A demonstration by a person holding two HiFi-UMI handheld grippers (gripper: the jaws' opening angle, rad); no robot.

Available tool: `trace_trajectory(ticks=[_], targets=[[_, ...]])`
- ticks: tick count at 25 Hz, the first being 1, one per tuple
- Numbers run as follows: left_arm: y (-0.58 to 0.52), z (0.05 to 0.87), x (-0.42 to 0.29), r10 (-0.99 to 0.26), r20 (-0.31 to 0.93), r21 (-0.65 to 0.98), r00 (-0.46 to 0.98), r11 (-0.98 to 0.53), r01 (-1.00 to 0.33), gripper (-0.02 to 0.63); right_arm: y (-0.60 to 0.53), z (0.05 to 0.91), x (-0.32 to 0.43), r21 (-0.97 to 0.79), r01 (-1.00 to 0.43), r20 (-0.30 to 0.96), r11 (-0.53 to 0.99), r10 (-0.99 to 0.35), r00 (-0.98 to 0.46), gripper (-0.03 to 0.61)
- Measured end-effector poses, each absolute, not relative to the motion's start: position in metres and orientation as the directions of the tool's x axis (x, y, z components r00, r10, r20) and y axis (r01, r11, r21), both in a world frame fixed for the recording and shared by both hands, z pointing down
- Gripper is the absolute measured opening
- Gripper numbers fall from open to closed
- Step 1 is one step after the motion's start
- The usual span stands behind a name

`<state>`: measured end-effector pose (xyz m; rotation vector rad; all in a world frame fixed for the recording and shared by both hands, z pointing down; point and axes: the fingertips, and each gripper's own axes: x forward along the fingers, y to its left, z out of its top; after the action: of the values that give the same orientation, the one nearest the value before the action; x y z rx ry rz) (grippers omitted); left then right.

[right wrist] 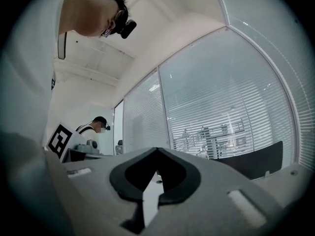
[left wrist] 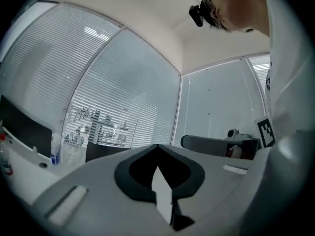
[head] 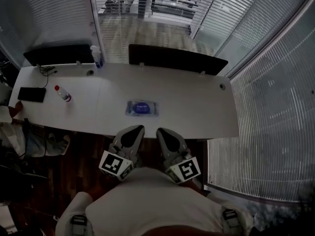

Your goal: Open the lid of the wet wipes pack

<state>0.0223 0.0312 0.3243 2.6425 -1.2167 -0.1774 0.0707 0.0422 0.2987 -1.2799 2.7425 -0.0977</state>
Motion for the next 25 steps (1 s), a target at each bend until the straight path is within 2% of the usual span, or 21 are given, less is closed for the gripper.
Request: trace_trajectory(ticks=[15,25], targets=[[-0.06,0.323,-0.019,-0.751,-0.007,0.237,0.66,-0.642,-0.729,0.003,-0.052,0.299,0.031,-0.114,-0.78,-0.106,0.616,-0.788,-0.607,0.0],[-0.085,0.327,-0.012,-0.767,0.0,0.252,0.642,-0.622,-0.742,0.003,-0.078,0.304,0.037,-0.128,-0.772,-0.082,0.623,-0.782,-0.618,0.0]])
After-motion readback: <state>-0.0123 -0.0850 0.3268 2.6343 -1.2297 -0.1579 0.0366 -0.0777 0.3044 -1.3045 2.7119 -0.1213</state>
